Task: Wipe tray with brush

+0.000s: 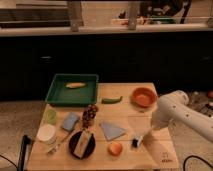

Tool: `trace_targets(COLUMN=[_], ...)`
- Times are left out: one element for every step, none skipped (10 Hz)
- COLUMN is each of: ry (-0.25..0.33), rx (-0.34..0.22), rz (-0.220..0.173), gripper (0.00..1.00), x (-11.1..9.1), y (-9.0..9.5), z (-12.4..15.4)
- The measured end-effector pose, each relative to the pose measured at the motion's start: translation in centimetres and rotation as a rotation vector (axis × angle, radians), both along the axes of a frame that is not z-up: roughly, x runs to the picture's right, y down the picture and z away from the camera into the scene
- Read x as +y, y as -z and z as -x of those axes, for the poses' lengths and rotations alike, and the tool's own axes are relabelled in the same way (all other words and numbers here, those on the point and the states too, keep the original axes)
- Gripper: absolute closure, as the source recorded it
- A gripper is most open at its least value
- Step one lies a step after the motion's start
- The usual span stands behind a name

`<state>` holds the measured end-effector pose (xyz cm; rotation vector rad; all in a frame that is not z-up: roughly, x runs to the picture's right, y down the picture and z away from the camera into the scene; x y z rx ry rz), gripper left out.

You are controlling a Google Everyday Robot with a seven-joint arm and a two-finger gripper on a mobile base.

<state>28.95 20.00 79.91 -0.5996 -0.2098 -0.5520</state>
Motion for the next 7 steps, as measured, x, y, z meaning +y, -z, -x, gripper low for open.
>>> trace_targets(ry=[0.000, 0.001, -0.001, 0.000, 0.005, 0.013, 0.018], rx=[-0.008, -0.012, -0.017, -0.024, -0.031, -0.040, -0.045], rz=[-0.006, -0.014, -0.027, -0.039, -0.050, -0.061, -0.067], gripper=[1.00, 1.00, 1.00, 1.00, 1.00, 1.00, 1.00], x=[-0.6, -1.3, -2.1, -3.0, -3.8, -4.7, -5.3], y=[0.4, 0.7, 1.4, 2.0, 2.5, 3.0, 3.2], z=[0.1, 0.0, -0.1, -0.1, 0.1, 0.3, 0.4])
